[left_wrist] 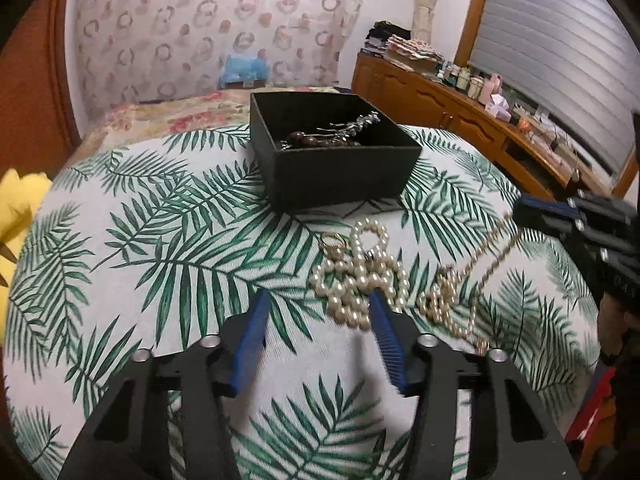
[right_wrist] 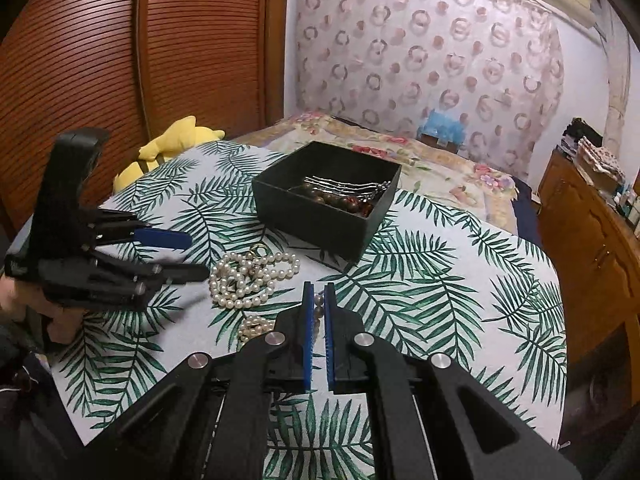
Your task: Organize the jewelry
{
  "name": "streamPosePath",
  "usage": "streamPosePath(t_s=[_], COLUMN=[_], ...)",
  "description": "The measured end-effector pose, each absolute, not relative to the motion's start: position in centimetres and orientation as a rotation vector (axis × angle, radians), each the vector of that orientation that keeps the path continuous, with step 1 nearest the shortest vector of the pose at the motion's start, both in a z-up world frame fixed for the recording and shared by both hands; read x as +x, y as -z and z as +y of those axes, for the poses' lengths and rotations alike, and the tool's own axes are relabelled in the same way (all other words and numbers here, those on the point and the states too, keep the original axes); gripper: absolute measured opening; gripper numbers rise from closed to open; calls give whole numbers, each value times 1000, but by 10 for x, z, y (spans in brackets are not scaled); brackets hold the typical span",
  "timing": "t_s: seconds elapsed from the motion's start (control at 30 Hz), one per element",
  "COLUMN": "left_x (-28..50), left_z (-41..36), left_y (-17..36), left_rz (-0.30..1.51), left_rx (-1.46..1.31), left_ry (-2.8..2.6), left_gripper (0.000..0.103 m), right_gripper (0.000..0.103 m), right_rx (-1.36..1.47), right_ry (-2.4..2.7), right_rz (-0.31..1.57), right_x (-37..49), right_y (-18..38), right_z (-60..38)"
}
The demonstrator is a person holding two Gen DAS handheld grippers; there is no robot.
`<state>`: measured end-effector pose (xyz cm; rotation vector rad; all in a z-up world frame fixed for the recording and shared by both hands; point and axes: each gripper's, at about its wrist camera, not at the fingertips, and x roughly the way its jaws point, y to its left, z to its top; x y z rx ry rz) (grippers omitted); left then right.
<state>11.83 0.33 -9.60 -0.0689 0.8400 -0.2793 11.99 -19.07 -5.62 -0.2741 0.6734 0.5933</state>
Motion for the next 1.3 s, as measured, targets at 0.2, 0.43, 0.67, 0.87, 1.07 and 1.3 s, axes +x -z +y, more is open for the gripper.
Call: streamPosePath(t_s=[0.2,0.43,0.67,0.87,1.07,1.3], left_x=[133,136,138,130,109,100], left_z=[1,-15,-19,-22,-22,-18], left_y=[97,105,108,99,53,4], left_rz=[863,889,875,845,730,640], left_rx=[-57,-5,13,27,19,9], left_ry=[296,323,324,333,353,355], left_gripper=[36,36,15,7,7,7], right_gripper=[6,6,6,6,6,6], right_rx=[-259,-260,-250,-242,-247,-257], right_ry=[-600,-602,-610,-612,-618,-621], right_rz=[686,696,709,702,649,577], right_x=[121,121,121,121,121,121], right_y=[61,66,72,70,45,8], right_z=[-191,-192,-193,-194,-191,-185])
